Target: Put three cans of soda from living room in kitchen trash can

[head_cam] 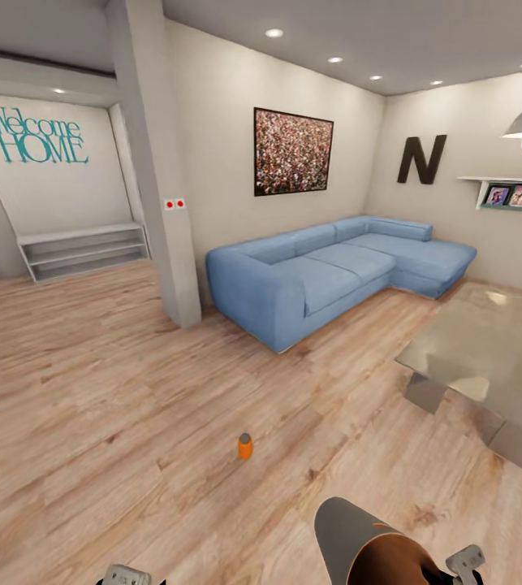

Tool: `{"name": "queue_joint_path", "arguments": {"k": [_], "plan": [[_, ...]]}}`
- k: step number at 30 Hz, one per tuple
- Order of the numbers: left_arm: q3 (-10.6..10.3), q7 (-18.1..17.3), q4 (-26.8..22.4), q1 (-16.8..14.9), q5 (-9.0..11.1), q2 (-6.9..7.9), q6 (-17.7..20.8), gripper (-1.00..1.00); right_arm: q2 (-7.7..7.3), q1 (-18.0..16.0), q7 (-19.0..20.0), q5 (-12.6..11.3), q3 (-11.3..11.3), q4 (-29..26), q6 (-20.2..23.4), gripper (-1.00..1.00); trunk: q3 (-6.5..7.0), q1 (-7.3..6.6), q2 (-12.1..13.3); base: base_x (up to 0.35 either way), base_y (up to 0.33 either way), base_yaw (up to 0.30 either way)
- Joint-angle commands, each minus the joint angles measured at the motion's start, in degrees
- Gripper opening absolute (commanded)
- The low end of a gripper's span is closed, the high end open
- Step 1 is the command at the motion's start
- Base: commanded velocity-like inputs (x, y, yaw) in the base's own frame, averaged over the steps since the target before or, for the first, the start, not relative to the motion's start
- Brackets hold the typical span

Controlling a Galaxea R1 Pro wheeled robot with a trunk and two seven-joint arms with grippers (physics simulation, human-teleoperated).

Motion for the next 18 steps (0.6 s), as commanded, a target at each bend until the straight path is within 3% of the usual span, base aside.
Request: {"name": "queue_joint_path", "arguments": {"k": [1,7,13,18], "plan": [[0.00,0.00,0.01,-0.02,0.00,0.00,0.00,1.00,0.03,-0.03,0.40,-0.49,-0.25,-0.11,-0.03,-1.00,0.01,0.00,0.00,0.244,0.249,0.000],[-0.03,0.00,0.29,-0.05,-0.03,0.00,0.00,1.00,-0.11,-0.03,0.38,-0.49,-0.75,-0.07,-0.04,-1.00,0.01,0.00,0.00,0.250,0.243,0.000],[-0.08,0.00,1.33,-0.13,0.05,0.00,0.00,1.00,-0.50,-0.03,1.26,-0.49,-5.08,-0.09,-0.04,-1.00,0.01,0.00,0.00,0.260,0.231,0.000],[-0.12,0.00,1.46,-0.14,0.03,0.00,0.00,1.00,-0.67,-0.03,1.48,-0.49,-6.05,-0.11,-0.04,-1.00,0.01,0.00,0.00,0.269,0.219,0.000]]}}
